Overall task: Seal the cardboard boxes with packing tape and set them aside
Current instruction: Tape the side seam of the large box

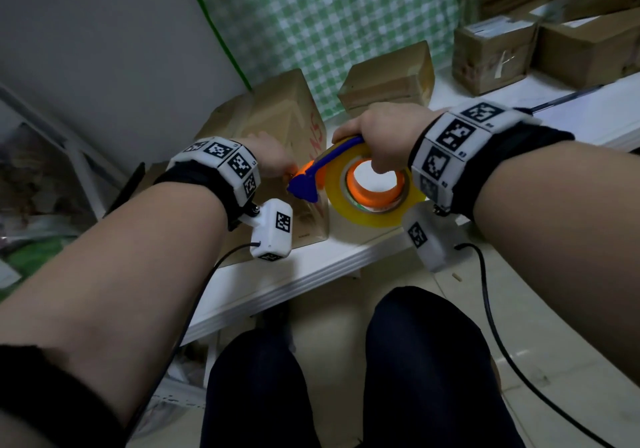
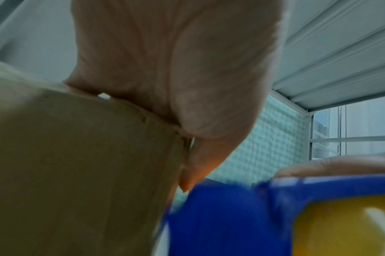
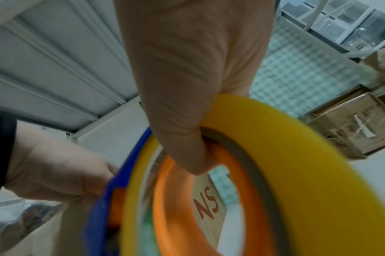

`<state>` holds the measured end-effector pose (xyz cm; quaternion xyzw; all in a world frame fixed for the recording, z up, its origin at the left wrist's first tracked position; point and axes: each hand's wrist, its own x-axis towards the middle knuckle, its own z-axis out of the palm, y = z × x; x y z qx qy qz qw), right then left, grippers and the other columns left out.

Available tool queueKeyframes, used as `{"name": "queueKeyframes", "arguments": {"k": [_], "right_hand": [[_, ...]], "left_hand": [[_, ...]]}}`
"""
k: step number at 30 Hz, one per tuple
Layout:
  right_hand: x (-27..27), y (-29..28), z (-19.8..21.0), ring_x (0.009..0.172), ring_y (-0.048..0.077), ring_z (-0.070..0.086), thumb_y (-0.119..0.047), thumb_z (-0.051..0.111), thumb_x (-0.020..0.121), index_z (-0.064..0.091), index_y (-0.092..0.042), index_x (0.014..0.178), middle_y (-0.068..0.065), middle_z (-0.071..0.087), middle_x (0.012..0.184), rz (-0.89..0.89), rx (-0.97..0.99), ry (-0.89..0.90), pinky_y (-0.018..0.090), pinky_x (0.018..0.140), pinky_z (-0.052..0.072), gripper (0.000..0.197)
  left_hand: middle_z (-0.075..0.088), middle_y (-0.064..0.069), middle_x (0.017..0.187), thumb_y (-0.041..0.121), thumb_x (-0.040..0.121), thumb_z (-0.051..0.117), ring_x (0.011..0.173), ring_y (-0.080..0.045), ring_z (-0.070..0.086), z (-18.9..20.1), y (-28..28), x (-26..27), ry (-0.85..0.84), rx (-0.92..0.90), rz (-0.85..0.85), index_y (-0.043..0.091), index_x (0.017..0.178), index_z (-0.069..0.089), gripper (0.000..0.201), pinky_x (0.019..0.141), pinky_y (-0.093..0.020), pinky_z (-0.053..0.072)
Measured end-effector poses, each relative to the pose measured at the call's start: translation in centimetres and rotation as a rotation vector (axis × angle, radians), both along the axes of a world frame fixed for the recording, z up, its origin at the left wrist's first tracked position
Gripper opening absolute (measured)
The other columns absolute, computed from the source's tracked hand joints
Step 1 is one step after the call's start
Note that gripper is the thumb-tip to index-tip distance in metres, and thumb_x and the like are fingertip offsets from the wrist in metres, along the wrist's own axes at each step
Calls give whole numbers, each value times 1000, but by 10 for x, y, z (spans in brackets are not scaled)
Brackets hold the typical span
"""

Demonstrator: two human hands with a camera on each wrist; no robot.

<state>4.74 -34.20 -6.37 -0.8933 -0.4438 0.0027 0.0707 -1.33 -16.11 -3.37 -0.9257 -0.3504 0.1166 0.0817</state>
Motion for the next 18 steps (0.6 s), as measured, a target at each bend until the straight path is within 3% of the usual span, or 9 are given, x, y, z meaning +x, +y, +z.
{"name": "queueKeyframes", "arguments": {"k": [2, 5, 9, 12, 14, 16, 18], "right_hand": [[-2, 7, -7, 89, 25, 61, -18, 62, 83, 60, -32, 122, -5, 54, 94, -11, -73, -4, 29, 64, 46, 41], [1, 10, -29, 101, 23, 60, -20, 57, 90, 58, -28, 127, 1, 58, 117, -18, -308, -88, 28, 72, 42, 37], [6, 0, -25, 85, 27, 58, -20, 55, 86, 55, -39, 125, 5, 48, 110, -150, -88, -56, 35, 69, 50, 43], [8, 11, -24, 74, 29, 53, -26, 55, 87, 52, -37, 124, 6, 37, 102, -234, 13, -93, 37, 68, 43, 39], [9, 20, -26, 78, 32, 52, -30, 55, 88, 49, -33, 126, 10, 38, 108, -296, 95, -110, 38, 71, 36, 39], [8, 27, -35, 90, 34, 52, -37, 55, 88, 47, -27, 125, 13, 39, 116, -335, 131, -142, 39, 75, 32, 39], [4, 35, -48, 98, 34, 50, -41, 56, 88, 46, -24, 124, 14, 39, 118, -337, 103, -177, 39, 77, 31, 42]], "left_hand": [[52, -17, 129, 49, 75, 62, 113, -32, 53, 1, -3, -1, 23, 20, -19, 0, 128, 51, 73, 91, -38, 47], [52, -16, 127, 39, 88, 57, 113, -31, 53, 4, -9, -5, 24, 39, -58, 0, 126, 52, 55, 93, -38, 47], [60, -13, 115, 38, 86, 61, 102, -27, 59, 7, -16, -7, 36, 16, -87, 3, 116, 61, 46, 86, -35, 52], [47, -18, 136, 38, 89, 59, 123, -32, 47, 6, -23, -11, 40, 67, -92, 2, 134, 47, 59, 99, -39, 43], [38, -20, 143, 36, 91, 56, 131, -32, 39, 4, -27, -13, 31, 95, -83, 0, 138, 41, 61, 106, -39, 36], [37, -19, 143, 35, 91, 55, 131, -31, 38, 4, -26, -14, 0, 83, -82, 0, 137, 40, 60, 106, -37, 36], [35, -19, 144, 41, 87, 60, 131, -32, 37, 5, -19, -16, -35, 25, -79, 0, 140, 36, 71, 106, -41, 37]]}}
